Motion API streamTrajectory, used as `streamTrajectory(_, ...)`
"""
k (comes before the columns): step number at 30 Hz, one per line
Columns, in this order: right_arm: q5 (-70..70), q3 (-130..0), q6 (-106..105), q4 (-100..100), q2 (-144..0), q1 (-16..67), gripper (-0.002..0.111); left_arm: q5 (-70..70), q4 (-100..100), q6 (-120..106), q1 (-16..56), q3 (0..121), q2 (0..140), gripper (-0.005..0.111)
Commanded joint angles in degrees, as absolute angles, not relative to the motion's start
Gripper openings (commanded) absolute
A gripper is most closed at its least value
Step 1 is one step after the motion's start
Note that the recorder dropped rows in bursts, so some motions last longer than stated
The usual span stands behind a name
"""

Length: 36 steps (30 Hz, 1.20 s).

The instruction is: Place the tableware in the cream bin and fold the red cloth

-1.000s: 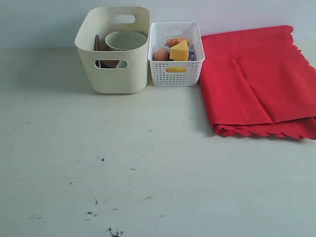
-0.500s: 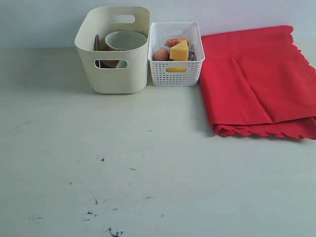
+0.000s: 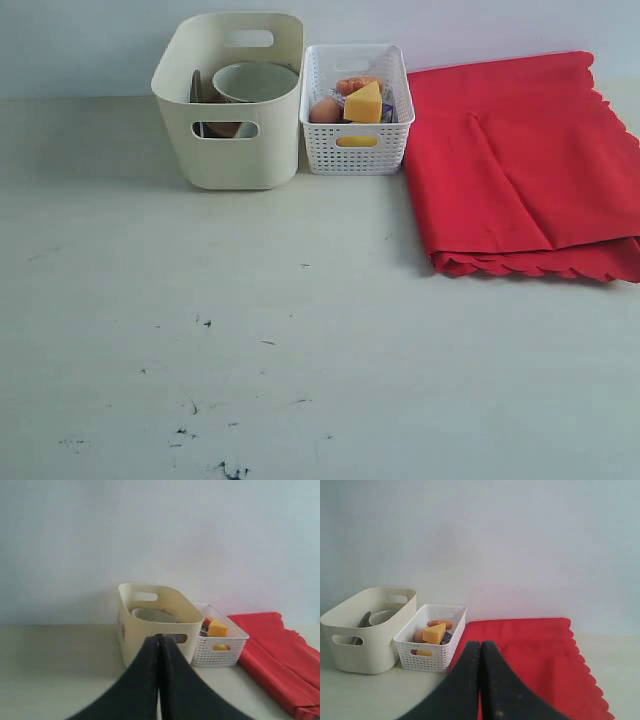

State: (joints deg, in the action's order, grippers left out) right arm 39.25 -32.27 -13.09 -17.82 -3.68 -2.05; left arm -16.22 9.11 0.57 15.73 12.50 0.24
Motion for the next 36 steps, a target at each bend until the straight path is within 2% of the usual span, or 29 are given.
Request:
streamTrajectory(1, 38.43, -31.92, -13.31, -18.02, -3.39, -1.98, 0.0, -12.68, 9.25, 3.47, 10.94, 7.51, 0.0, 0.0)
streamTrajectory(6, 38.43, -31.92, -13.31, -18.02, -3.39, -1.98, 0.0, -12.27, 8.64, 3.47, 7.39, 3.99, 0.0, 0.0)
streamTrajectory(14, 38.43, -31.92, -13.31, -18.02, -3.39, -1.98, 0.0, -12.26, 2.28, 7.94, 6.32, 0.0, 0.0, 0.0)
streamTrajectory(26, 38.43, -31.92, -13.31, -18.02, -3.39, -1.98, 0.0, -19.63, -0.88, 7.71, 3.45, 0.0, 0.0, 0.0)
streamTrajectory(36, 38.43, -31.92, -13.31, -18.02, -3.39, -1.98, 0.0, -20.05, -1.39, 6.45, 2.43, 0.0, 0.0, 0.0)
